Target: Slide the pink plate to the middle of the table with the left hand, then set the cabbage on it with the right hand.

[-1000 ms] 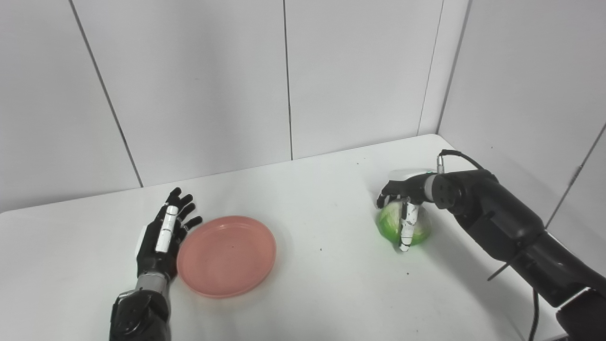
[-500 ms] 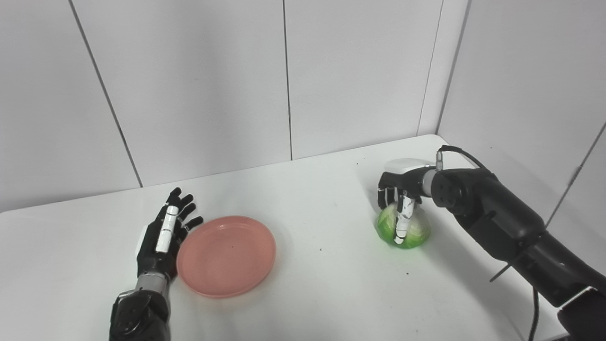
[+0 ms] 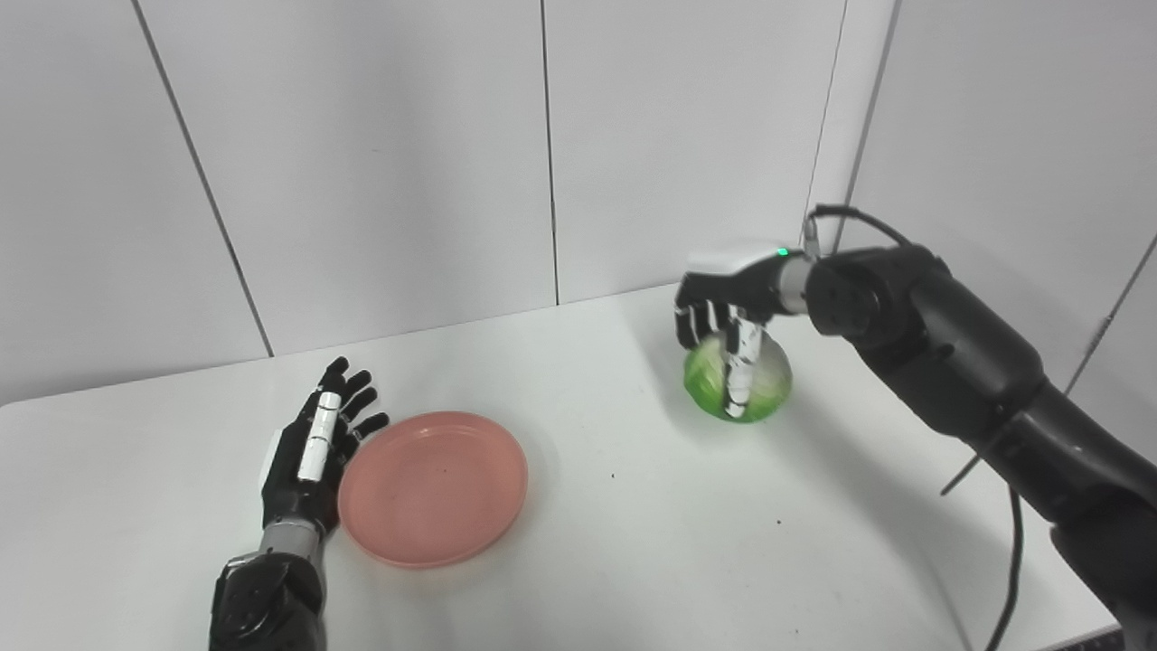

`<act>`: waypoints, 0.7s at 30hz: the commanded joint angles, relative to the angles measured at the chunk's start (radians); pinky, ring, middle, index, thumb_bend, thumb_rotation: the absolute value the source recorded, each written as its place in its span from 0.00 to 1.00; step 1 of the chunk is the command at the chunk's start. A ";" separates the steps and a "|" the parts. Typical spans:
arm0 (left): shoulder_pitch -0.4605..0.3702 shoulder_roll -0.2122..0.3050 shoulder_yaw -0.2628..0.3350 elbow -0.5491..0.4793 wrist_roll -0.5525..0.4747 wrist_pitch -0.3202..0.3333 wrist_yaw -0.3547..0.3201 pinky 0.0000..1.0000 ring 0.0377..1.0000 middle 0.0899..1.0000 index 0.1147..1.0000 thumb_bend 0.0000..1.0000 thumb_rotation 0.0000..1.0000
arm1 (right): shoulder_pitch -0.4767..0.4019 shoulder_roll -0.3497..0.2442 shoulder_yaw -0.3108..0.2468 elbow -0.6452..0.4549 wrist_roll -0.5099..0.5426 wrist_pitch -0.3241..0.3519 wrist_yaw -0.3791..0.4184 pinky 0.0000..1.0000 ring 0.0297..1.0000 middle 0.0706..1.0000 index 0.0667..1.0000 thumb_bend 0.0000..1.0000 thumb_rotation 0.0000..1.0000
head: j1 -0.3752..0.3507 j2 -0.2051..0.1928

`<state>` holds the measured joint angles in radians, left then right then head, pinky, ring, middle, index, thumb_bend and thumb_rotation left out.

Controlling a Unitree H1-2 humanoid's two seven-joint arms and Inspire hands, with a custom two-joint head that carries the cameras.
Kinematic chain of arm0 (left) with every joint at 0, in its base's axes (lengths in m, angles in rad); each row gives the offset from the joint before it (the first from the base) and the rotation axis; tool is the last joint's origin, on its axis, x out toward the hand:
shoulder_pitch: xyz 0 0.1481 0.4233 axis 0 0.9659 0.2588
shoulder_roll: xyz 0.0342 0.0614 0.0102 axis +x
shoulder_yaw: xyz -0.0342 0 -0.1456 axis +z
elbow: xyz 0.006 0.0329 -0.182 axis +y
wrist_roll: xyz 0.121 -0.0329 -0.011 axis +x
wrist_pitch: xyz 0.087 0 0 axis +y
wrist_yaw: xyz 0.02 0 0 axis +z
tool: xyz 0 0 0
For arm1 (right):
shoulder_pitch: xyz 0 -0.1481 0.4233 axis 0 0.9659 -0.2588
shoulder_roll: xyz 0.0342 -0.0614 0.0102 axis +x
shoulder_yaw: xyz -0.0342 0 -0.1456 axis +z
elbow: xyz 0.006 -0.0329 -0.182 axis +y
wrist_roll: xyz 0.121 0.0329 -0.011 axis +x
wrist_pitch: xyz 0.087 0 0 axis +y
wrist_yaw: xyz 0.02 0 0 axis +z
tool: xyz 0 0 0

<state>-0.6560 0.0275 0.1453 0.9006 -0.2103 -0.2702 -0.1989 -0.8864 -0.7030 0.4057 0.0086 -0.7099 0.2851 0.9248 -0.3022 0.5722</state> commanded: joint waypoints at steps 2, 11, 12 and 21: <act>0.059 0.005 0.004 0.033 -0.003 0.009 0.007 0.73 0.87 0.85 0.87 0.74 0.72 | -0.051 -0.006 -0.002 -0.023 0.001 -0.026 0.005 0.28 0.33 0.40 0.49 0.53 0.00 | 0.003 0.001; 0.057 -0.005 0.008 0.046 -0.004 0.005 0.019 0.74 0.89 0.85 0.88 0.71 0.71 | -0.070 -0.006 0.005 -0.004 0.001 -0.073 0.006 0.24 0.29 0.38 0.50 0.52 0.00 | 0.064 0.002; 0.056 -0.010 0.006 0.045 0.000 0.006 0.025 0.74 0.89 0.85 0.87 0.70 0.71 | -0.073 -0.004 0.004 -0.005 0.005 -0.075 0.006 0.24 0.29 0.38 0.50 0.52 0.00 | 0.093 0.002; 0.034 -0.065 -0.027 0.082 0.041 -0.044 0.091 0.67 0.86 0.82 0.84 0.74 0.70 | -0.120 0.068 0.024 0.005 0.048 -0.164 -0.003 0.27 0.33 0.41 0.49 0.52 0.00 | 0.259 -0.002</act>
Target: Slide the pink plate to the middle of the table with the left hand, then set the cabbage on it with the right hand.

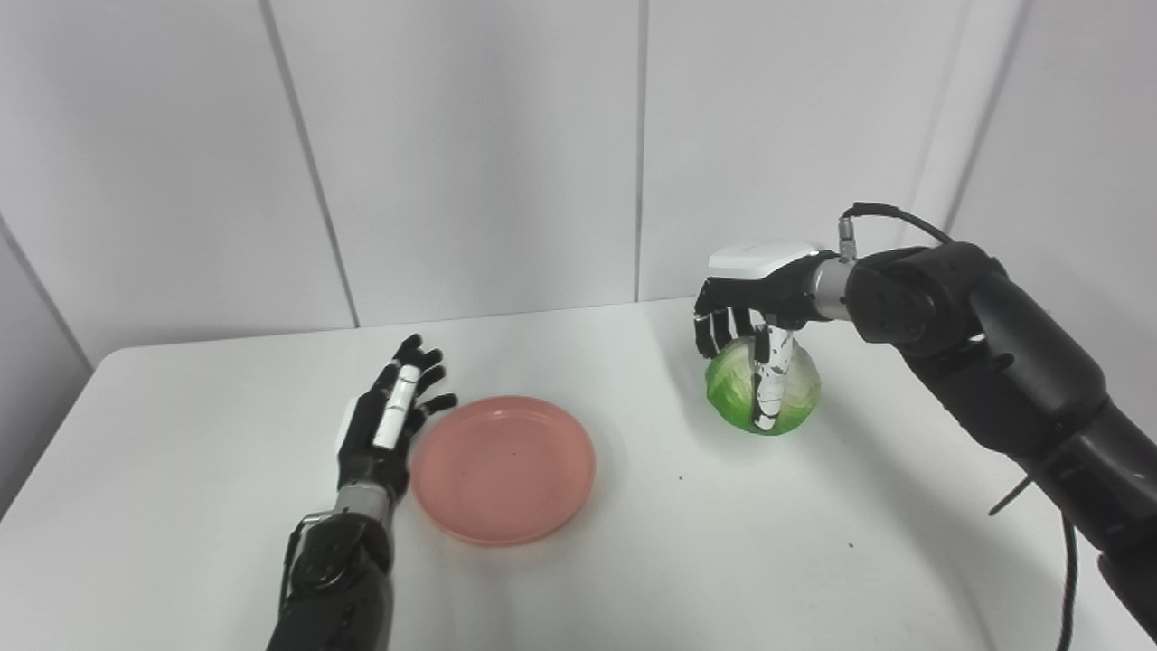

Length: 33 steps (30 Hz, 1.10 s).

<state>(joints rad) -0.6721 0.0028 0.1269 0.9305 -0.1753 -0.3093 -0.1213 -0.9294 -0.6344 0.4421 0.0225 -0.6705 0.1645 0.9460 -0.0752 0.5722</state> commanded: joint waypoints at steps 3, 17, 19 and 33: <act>0.044 -0.050 -0.013 0.069 0.019 -0.025 0.031 0.67 0.86 0.82 0.84 0.73 0.71 | -0.094 0.042 0.002 0.007 0.009 -0.047 -0.019 0.27 0.33 0.41 0.49 0.52 0.00 | 0.062 -0.005; 0.050 -0.066 -0.026 0.075 0.042 -0.059 0.083 0.67 0.86 0.83 0.87 0.72 0.72 | -0.137 0.221 0.053 0.167 0.009 -0.138 -0.124 0.25 0.30 0.39 0.50 0.52 0.00 | 0.238 -0.015; 0.051 -0.067 -0.029 0.078 0.049 -0.063 0.091 0.67 0.86 0.83 0.86 0.72 0.72 | -0.135 0.240 0.062 0.183 0.006 -0.150 -0.137 0.26 0.31 0.39 0.50 0.52 0.00 | 0.245 -0.014; 0.055 -0.091 -0.034 0.104 0.058 -0.088 0.118 0.68 0.86 0.82 0.86 0.75 0.72 | -0.099 0.335 0.097 0.264 0.012 -0.234 -0.212 0.34 0.41 0.42 0.47 0.53 0.00 | 0.310 -0.012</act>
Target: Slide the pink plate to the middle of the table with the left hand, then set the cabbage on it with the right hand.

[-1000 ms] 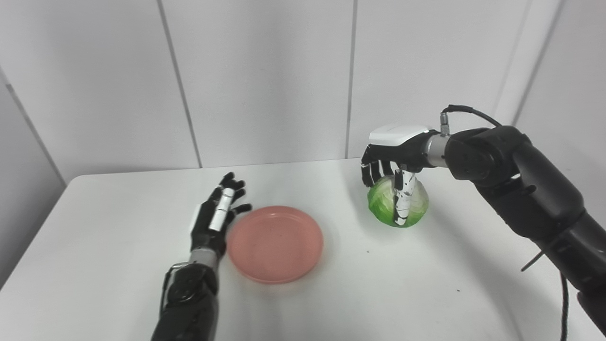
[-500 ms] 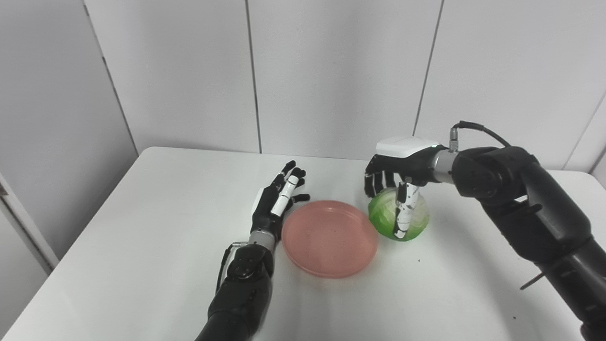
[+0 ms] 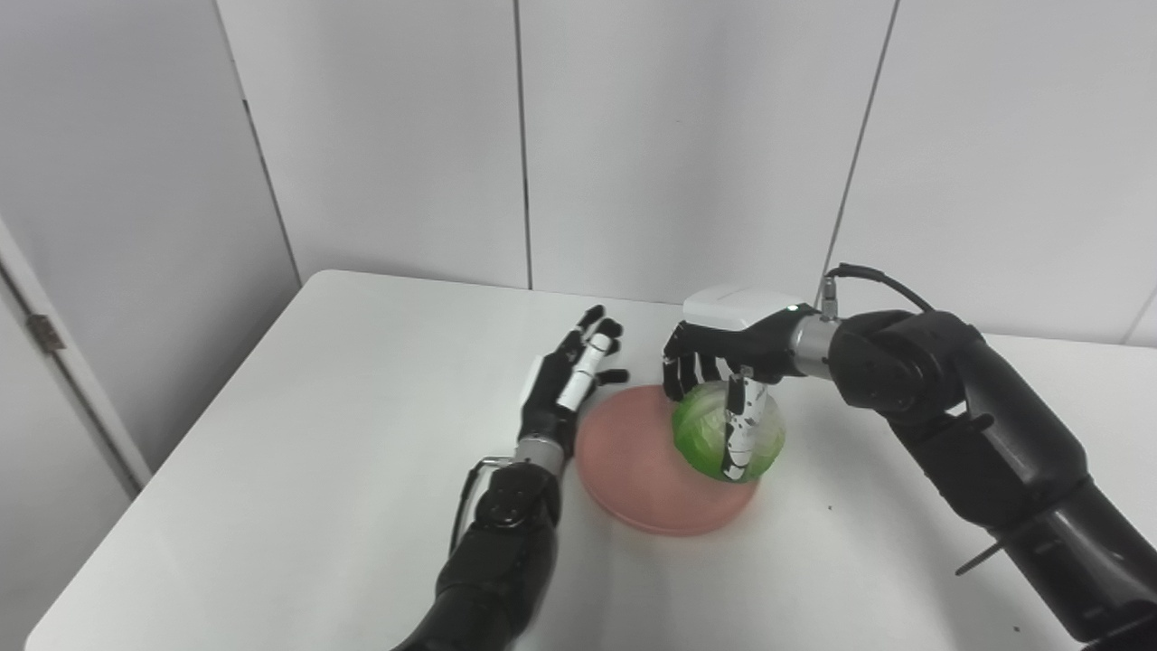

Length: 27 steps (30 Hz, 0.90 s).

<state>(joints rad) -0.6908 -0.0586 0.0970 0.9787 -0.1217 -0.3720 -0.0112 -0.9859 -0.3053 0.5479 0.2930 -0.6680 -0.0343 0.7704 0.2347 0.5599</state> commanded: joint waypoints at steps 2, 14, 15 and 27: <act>0.077 -0.030 0.000 0.052 -0.004 -0.022 0.005 0.68 0.85 0.82 0.86 0.75 0.71 | -0.043 0.011 -0.007 0.005 0.006 -0.043 -0.045 0.32 0.39 0.41 0.47 0.53 0.00 | 0.000 0.001; 0.082 -0.028 0.004 0.073 -0.002 -0.029 0.013 0.67 0.85 0.82 0.85 0.74 0.72 | -0.049 0.066 -0.002 0.164 -0.005 -0.124 -0.173 0.32 0.39 0.41 0.48 0.53 0.00 | 0.005 -0.003; 0.082 -0.028 0.004 0.072 -0.003 -0.029 0.013 0.67 0.85 0.82 0.85 0.74 0.72 | -0.050 0.068 -0.002 0.170 -0.005 -0.129 -0.181 0.32 0.39 0.40 0.48 0.53 0.00 | 0.005 -0.003; 0.096 -0.014 -0.004 0.045 0.007 -0.017 0.012 0.70 0.84 0.80 0.85 0.75 0.73 | -0.033 0.072 0.008 0.194 -0.033 -0.045 -0.142 0.97 0.95 0.93 0.82 1.00 0.42 | -0.024 -0.005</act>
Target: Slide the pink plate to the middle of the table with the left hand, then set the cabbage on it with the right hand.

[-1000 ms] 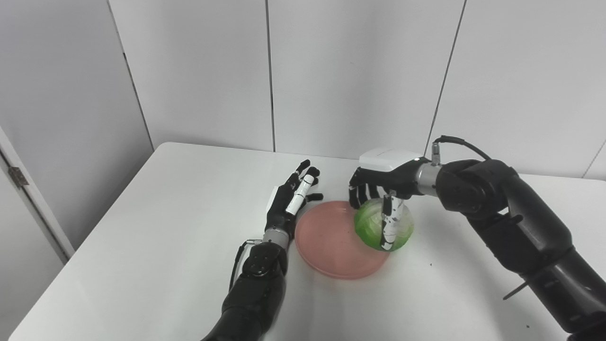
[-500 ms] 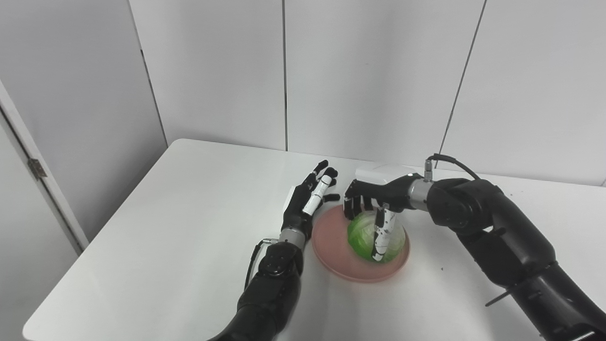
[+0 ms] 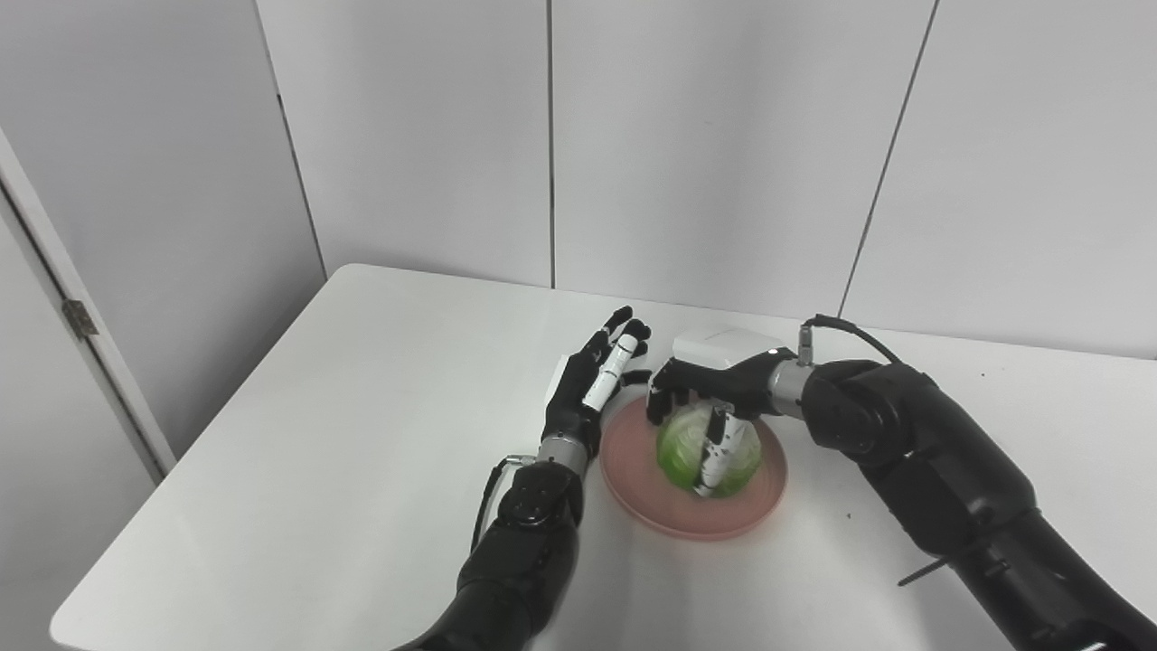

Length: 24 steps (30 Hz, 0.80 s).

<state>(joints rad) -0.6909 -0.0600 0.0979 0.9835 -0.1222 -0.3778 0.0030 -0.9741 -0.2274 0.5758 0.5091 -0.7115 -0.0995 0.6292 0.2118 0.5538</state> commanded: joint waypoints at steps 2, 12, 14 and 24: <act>0.098 -0.008 -0.009 0.038 0.008 -0.012 -0.007 0.71 0.85 0.80 0.85 0.76 0.75 | -0.047 -0.011 -0.023 -0.027 0.010 0.021 -0.004 0.99 0.99 0.98 0.88 1.00 0.51 | -0.009 0.001; 0.103 -0.012 0.010 0.038 -0.038 -0.029 -0.060 0.68 0.84 0.81 0.82 0.78 0.69 | -0.050 -0.046 -0.073 -0.088 -0.006 0.035 -0.056 1.00 1.00 0.98 0.89 1.00 0.64 | -0.056 0.000; 0.102 -0.011 0.014 0.040 -0.043 -0.030 -0.066 0.69 0.84 0.81 0.82 0.79 0.68 | -0.049 -0.054 -0.096 -0.096 0.002 0.028 -0.074 1.00 0.99 0.96 0.87 1.00 0.65 | -0.063 0.000; 0.115 -0.004 0.008 0.010 0.002 -0.080 0.009 0.85 0.85 0.83 0.80 0.77 0.71 | 0.089 0.005 -0.361 -0.065 0.180 0.030 -0.375 0.67 0.79 0.81 0.78 0.97 0.98 | -0.134 0.002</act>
<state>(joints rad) -0.6752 -0.0588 0.1079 0.9562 -0.1365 -0.4221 -0.0039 -0.8892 -0.2481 0.2675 0.4427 -0.5921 -0.0783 0.3488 0.0768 0.5553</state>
